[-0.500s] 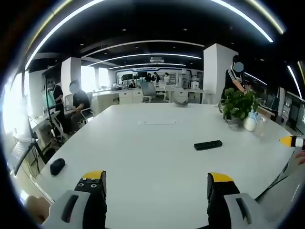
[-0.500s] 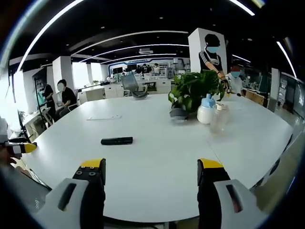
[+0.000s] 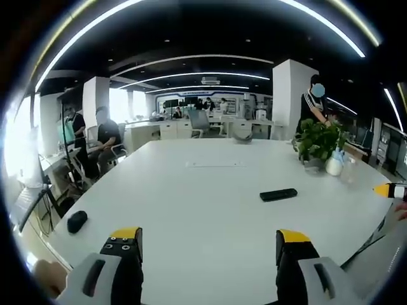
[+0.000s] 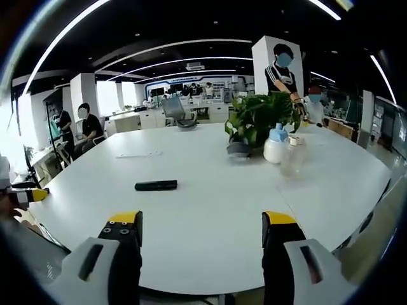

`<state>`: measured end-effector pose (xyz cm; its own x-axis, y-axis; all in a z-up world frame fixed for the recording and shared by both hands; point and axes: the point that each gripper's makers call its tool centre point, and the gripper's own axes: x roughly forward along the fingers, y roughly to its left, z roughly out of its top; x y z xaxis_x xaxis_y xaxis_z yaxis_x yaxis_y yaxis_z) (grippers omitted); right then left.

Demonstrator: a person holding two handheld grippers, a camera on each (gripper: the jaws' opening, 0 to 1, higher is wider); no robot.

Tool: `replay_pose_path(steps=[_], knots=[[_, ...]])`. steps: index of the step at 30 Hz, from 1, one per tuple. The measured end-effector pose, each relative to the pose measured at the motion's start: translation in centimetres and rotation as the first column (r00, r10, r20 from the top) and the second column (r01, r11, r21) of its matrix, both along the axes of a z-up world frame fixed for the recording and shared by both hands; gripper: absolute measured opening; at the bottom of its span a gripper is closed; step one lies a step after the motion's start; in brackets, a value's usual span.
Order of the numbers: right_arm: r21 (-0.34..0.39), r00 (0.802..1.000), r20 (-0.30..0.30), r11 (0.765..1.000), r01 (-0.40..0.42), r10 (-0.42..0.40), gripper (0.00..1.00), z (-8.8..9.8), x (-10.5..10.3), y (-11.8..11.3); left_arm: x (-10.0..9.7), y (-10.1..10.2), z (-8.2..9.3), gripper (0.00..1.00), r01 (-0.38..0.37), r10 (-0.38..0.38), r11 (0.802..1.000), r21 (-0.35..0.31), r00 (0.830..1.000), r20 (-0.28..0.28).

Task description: Press the specified remote control buttons in sequence, fully releasing each button before pressing the next.

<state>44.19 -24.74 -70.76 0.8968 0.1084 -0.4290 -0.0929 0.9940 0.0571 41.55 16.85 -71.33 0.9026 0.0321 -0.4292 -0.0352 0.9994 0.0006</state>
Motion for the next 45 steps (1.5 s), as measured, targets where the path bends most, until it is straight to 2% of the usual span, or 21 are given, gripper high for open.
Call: replay_pose_path(steps=[27,30,33,35,36,39,41,42,44,45], knots=[[-0.005,0.999,-0.031,1.0,0.009,-0.009,0.73,-0.6,-0.2,-0.2,-0.1,-0.5,-0.2,0.86,0.025,-0.025,1.0,-0.008,1.0,-0.017],[-0.002,0.999,-0.032,1.0,0.012,-0.012,0.73,-0.6,-0.2,-0.3,-0.1,-1.2,-0.7,0.85,0.055,-0.056,0.998,-0.02,0.997,-0.046],[-0.004,0.999,-0.038,1.0,0.011,-0.011,0.72,-0.7,-0.2,-0.3,0.0,-1.5,-0.6,0.84,0.078,-0.078,0.997,-0.01,0.996,-0.048],[0.0,0.999,-0.038,1.0,0.01,-0.01,0.71,-0.6,-0.2,-0.3,0.1,-2.0,-0.7,0.83,0.099,-0.1,0.995,-0.026,0.994,-0.051],[0.001,0.999,-0.039,1.0,0.01,-0.01,0.71,-0.6,-0.2,-0.3,0.0,-2.7,-1.1,0.82,0.124,-0.129,0.99,-0.066,0.989,-0.077],[0.003,0.999,-0.042,1.0,0.014,-0.014,0.7,-0.7,-0.3,-0.4,0.0,-3.4,-1.6,0.81,0.16,-0.171,0.983,-0.095,0.979,-0.114],[0.002,0.999,-0.044,1.0,0.019,-0.019,0.69,-0.7,-0.3,-0.5,0.0,-4.8,-1.9,0.78,0.219,-0.241,0.963,-0.157,0.961,-0.134],[0.005,0.999,-0.042,1.0,0.023,-0.023,0.69,-0.7,-0.3,-0.6,0.0,-5.5,-2.0,0.76,0.259,-0.287,0.948,-0.185,0.947,-0.145],[0.011,0.999,-0.041,1.0,0.027,-0.027,0.68,-0.7,-0.3,-0.7,0.1,-5.6,-2.3,0.7,0.282,-0.314,0.942,-0.179,0.932,-0.183],[0.015,0.999,-0.04,0.999,0.029,-0.028,0.68,-0.6,-0.3,-0.7,0.8,-5.6,-2.2,0.7,0.317,-0.339,0.938,-0.137,0.922,-0.185]])
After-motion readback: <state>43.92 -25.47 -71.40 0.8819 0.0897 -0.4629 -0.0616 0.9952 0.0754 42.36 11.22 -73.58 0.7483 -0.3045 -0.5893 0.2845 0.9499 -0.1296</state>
